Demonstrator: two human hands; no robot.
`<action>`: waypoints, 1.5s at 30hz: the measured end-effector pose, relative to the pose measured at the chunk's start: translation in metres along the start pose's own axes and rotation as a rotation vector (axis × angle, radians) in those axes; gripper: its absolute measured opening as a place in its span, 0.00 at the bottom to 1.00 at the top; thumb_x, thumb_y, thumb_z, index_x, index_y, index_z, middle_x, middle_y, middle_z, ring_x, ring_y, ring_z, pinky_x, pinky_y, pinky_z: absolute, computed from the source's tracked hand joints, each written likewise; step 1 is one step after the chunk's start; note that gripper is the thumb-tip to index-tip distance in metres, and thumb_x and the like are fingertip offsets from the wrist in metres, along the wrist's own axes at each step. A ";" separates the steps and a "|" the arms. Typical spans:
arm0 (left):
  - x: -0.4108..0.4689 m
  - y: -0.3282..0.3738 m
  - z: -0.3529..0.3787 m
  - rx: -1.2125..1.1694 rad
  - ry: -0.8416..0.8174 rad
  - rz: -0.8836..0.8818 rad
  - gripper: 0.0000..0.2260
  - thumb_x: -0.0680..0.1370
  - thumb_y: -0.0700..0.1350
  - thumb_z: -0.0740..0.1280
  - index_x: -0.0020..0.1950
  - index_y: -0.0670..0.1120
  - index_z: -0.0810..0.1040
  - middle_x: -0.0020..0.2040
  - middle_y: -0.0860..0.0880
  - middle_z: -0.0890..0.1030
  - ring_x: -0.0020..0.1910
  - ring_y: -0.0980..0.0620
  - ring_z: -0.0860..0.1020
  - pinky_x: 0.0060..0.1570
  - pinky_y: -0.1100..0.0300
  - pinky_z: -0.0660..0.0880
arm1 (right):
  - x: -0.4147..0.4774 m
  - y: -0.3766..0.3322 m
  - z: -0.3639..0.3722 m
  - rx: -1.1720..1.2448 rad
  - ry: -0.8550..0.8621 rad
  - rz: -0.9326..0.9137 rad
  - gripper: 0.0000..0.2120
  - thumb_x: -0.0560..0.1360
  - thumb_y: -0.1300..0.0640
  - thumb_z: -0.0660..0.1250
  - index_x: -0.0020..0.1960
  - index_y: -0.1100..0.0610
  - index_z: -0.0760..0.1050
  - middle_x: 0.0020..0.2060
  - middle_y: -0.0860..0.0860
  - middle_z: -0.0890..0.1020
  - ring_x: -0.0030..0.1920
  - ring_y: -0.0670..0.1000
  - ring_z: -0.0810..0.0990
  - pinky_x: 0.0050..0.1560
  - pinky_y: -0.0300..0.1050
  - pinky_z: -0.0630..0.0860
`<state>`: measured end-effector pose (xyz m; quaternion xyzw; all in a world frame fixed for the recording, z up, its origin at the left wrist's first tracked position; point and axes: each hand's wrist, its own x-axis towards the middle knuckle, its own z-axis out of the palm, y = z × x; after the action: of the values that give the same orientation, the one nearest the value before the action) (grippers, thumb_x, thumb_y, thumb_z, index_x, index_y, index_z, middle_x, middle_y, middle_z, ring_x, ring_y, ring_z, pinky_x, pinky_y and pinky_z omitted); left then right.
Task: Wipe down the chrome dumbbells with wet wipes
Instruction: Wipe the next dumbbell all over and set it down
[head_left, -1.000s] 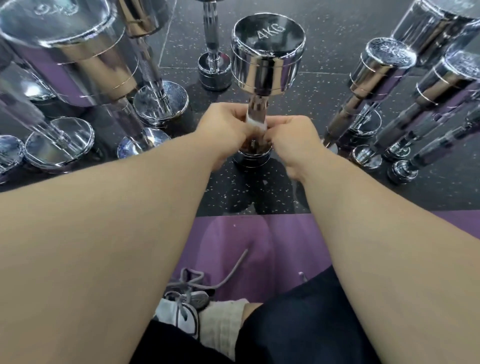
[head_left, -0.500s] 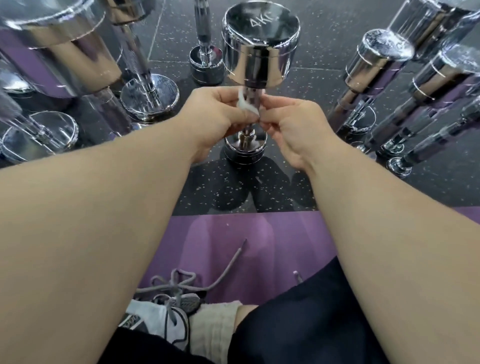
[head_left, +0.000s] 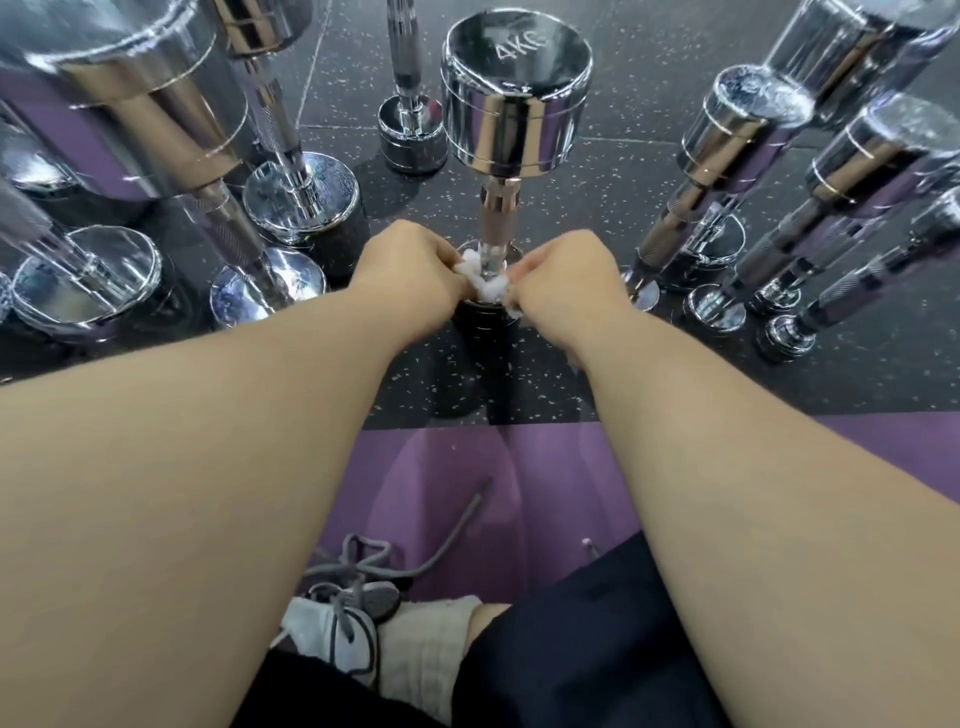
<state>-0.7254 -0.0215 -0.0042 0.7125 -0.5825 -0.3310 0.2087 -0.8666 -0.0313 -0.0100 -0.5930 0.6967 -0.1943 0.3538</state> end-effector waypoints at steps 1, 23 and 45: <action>-0.002 0.002 0.000 0.020 0.000 0.002 0.07 0.75 0.47 0.72 0.39 0.48 0.83 0.29 0.50 0.74 0.30 0.50 0.68 0.27 0.62 0.62 | -0.004 0.000 0.002 0.018 -0.001 0.011 0.10 0.75 0.60 0.66 0.53 0.58 0.83 0.48 0.55 0.84 0.44 0.51 0.77 0.44 0.41 0.74; 0.011 0.014 0.018 -0.180 -0.079 0.035 0.10 0.77 0.47 0.66 0.43 0.63 0.81 0.46 0.58 0.81 0.53 0.53 0.77 0.53 0.60 0.70 | 0.015 0.004 0.022 0.458 -0.060 0.114 0.15 0.68 0.54 0.60 0.49 0.50 0.82 0.43 0.53 0.85 0.46 0.60 0.79 0.50 0.56 0.75; -0.011 -0.019 0.005 -0.531 -0.101 -0.203 0.07 0.71 0.41 0.70 0.44 0.52 0.86 0.37 0.52 0.85 0.36 0.53 0.82 0.41 0.58 0.80 | 0.003 -0.050 0.000 0.268 0.168 -0.110 0.18 0.73 0.42 0.66 0.39 0.57 0.80 0.34 0.54 0.84 0.38 0.55 0.83 0.44 0.51 0.81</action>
<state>-0.7173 -0.0057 -0.0183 0.6703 -0.4106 -0.5262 0.3244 -0.8324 -0.0448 0.0236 -0.5596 0.6581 -0.3535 0.3589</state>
